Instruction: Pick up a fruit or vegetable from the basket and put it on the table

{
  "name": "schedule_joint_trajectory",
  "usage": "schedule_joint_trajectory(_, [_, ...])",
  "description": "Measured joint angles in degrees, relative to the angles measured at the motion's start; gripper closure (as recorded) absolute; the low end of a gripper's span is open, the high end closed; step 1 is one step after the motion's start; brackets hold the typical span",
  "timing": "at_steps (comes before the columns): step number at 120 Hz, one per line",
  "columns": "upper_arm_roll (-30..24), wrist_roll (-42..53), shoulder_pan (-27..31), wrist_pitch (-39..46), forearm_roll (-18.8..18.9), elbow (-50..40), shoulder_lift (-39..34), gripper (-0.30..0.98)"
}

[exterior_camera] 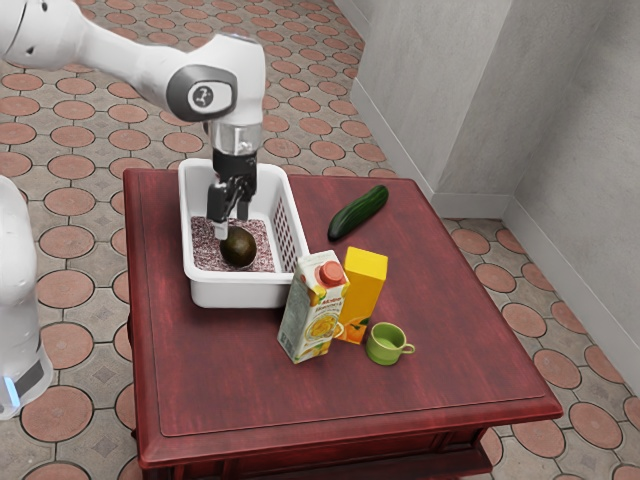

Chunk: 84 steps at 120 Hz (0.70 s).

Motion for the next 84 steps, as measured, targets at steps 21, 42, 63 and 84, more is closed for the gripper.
schedule_joint_trajectory(21, [0.0, 0.1, 0.0, 0.7, -0.5, -0.1, 1.2, 0.0])
schedule_joint_trajectory(42, [0.0, 0.2, -0.5, 1.5, -1.1, -0.1, 3.0, 0.0])
schedule_joint_trajectory(63, [0.0, 0.2, -0.7, 2.2, -2.3, -0.5, 3.2, 0.0])
schedule_joint_trajectory(84, [0.0, 0.3, -0.7, 3.0, -2.7, -1.4, 3.1, 0.0])
